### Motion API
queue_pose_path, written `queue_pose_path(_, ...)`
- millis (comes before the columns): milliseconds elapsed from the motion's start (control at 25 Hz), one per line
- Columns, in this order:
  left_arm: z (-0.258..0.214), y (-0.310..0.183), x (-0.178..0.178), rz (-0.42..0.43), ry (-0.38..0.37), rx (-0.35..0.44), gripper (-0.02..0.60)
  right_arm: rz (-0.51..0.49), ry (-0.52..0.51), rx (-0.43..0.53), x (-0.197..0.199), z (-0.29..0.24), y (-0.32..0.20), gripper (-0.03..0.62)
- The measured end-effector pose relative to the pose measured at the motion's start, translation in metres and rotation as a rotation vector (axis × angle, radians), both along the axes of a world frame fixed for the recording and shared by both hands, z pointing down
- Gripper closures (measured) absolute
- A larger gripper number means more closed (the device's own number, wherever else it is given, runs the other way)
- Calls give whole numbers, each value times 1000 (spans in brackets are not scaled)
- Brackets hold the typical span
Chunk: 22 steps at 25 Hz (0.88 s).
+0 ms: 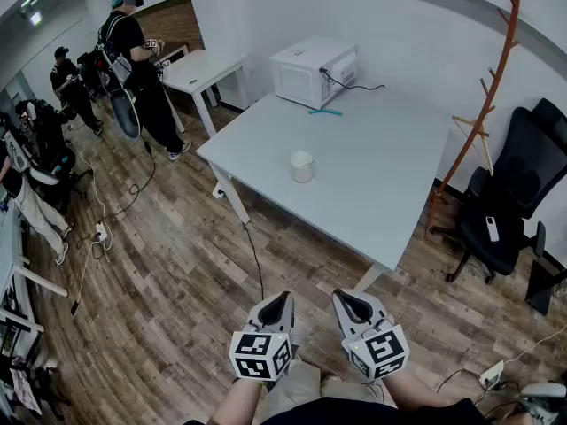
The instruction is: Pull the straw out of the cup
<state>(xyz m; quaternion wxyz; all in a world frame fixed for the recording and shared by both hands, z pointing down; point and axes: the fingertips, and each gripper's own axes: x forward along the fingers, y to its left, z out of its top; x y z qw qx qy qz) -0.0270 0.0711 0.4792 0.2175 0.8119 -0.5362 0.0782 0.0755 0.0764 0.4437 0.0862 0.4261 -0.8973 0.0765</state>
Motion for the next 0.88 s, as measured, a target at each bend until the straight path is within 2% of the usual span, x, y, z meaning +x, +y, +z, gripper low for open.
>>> queue_pose_path(240,-25,75,18,-8,24,67,565,-49,-4,29,4,-11,77,565)
queue_pose_path(400,-19,115,36,-3,30,53,565,-34,-19,34,19,-15,111,565)
queue_pose_path(560,-24,135,48,19,46,67,566,-43,-22,63,22,-22,133,565)
queue_pose_path(760,-27,152,56,45,58,71,566,-41,-100,64,24,-26,152,565)
queue_pose_path(880,-24,159,58,40,61,61,566,-42,-92,73,24,-25,162,565)
